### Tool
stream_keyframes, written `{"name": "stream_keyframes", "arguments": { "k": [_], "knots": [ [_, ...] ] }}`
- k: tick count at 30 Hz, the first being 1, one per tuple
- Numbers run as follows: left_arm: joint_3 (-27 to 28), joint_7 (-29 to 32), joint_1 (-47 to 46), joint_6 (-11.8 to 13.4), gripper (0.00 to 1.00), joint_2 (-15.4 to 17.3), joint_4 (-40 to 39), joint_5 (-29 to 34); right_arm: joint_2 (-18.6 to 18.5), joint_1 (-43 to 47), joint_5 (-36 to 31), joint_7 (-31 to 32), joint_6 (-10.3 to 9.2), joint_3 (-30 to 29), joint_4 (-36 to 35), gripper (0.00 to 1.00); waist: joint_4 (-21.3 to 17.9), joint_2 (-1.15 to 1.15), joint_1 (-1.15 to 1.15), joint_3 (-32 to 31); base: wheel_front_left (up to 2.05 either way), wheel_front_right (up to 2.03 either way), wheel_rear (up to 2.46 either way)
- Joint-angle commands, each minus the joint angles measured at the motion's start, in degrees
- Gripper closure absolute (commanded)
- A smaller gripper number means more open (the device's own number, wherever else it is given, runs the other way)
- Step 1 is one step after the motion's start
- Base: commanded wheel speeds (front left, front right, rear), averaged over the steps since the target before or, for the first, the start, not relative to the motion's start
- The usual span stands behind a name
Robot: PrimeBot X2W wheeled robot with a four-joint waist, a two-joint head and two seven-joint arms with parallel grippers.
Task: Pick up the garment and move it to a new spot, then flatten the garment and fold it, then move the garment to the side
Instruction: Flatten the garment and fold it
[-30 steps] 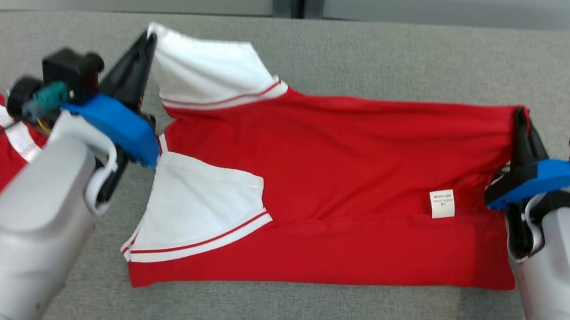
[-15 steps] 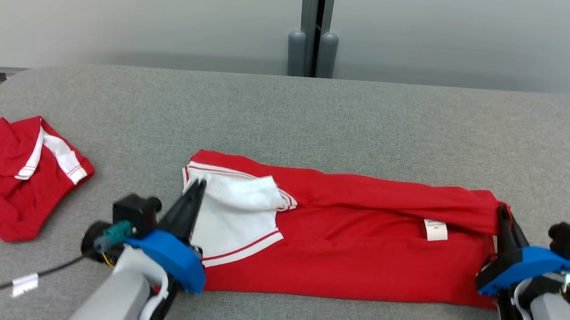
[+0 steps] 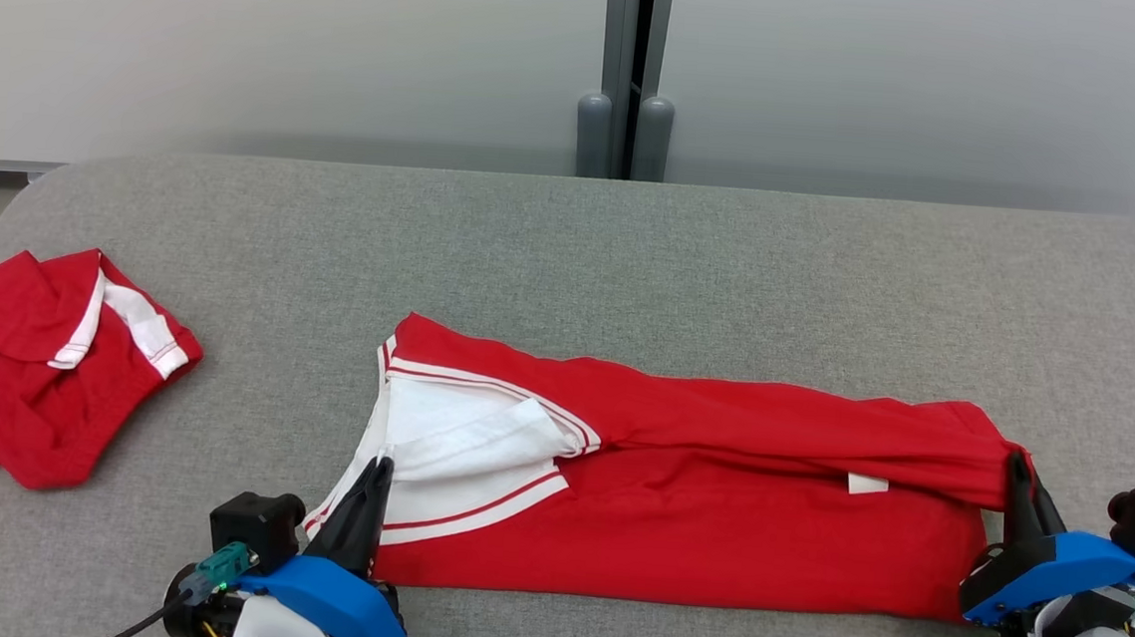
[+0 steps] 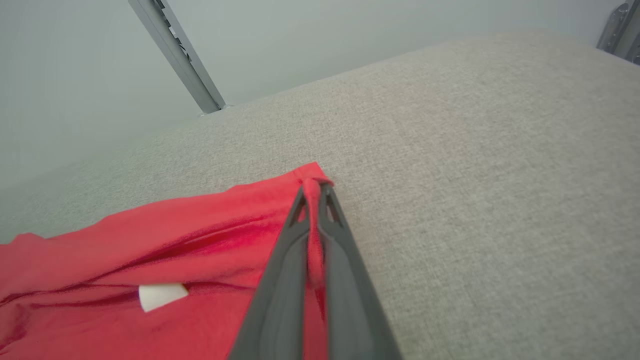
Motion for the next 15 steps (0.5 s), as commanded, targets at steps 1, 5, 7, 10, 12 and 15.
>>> {"name": "stream_keyframes", "arguments": {
  "k": [1, 5, 7, 10, 12, 15],
  "knots": [
    [1.25, -0.26, 1.2, -0.41, 1.0, -0.39, -0.36, 0.68, 0.26, 1.24, -0.3, -0.19, -0.02, -0.41, -0.53, 1.0, 0.24, 0.01, 0.01, -0.28, 0.0, 0.0, 0.0],
    [2.45, -0.26, 2.76, -0.58, 1.0, -1.44, -0.22, 2.22, 1.14, 2.57, -0.55, -0.19, -0.02, -0.38, 0.06, 1.0, 0.72, 0.01, 0.01, -0.84, 0.0, 0.0, 0.0],
    [2.91, -0.26, 3.36, -0.72, 1.0, -1.8, 0.22, 2.95, 1.43, 3.1, -0.16, -0.19, -0.02, -0.19, 1.18, 1.0, 0.97, 0.01, 0.01, -1.12, 0.0, 0.0, 0.0],
    [4.91, -0.26, 4.11, -0.46, 0.0, -2.54, -0.91, 4.98, 1.59, 3.08, 0.51, -0.19, -0.01, 0.22, 3.09, 0.29, 1.33, 0.01, 0.01, -1.36, 0.0, 0.0, 0.0],
    [6.86, -0.26, 5.13, 1.06, 0.0, -2.93, -2.18, 7.14, 1.44, 2.5, 0.7, -0.19, -0.02, -0.03, 3.29, 0.0, 1.47, 0.01, 0.01, -1.41, 0.0, 0.0, 0.0],
    [8.98, -0.26, 6.54, 2.05, 0.0, -3.77, -4.06, 10.06, 0.63, 1.7, 0.01, -0.19, -0.02, -0.93, 3.91, 0.0, 1.87, 0.01, 0.01, -1.24, 0.0, 0.0, 0.0]
  ]
}}
